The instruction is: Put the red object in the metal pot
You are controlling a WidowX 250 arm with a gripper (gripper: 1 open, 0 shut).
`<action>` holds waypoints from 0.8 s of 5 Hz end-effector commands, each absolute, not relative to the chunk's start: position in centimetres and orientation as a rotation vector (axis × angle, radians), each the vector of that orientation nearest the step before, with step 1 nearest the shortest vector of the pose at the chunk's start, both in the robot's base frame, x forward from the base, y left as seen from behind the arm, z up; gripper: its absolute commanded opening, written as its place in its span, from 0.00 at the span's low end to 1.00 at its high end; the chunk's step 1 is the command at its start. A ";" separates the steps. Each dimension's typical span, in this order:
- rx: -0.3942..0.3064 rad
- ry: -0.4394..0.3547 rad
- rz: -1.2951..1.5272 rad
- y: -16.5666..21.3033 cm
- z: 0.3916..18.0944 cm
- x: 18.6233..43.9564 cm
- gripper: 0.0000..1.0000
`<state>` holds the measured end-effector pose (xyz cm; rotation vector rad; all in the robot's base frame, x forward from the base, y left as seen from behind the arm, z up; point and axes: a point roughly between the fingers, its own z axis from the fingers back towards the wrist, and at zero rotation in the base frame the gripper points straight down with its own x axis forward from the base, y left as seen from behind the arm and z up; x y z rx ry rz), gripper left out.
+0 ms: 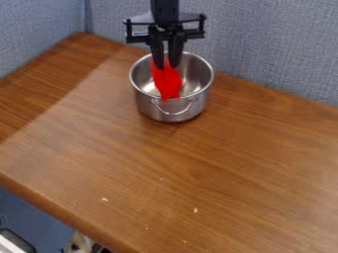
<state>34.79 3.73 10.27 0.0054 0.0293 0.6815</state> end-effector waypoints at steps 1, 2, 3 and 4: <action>0.014 -0.020 0.671 3.4 11.3 35.6 1.00; 0.028 -0.017 0.667 3.1 10.6 35.9 1.00; 0.042 -0.016 0.666 2.9 10.0 36.0 1.00; 0.057 -0.012 0.676 3.3 9.4 36.0 1.00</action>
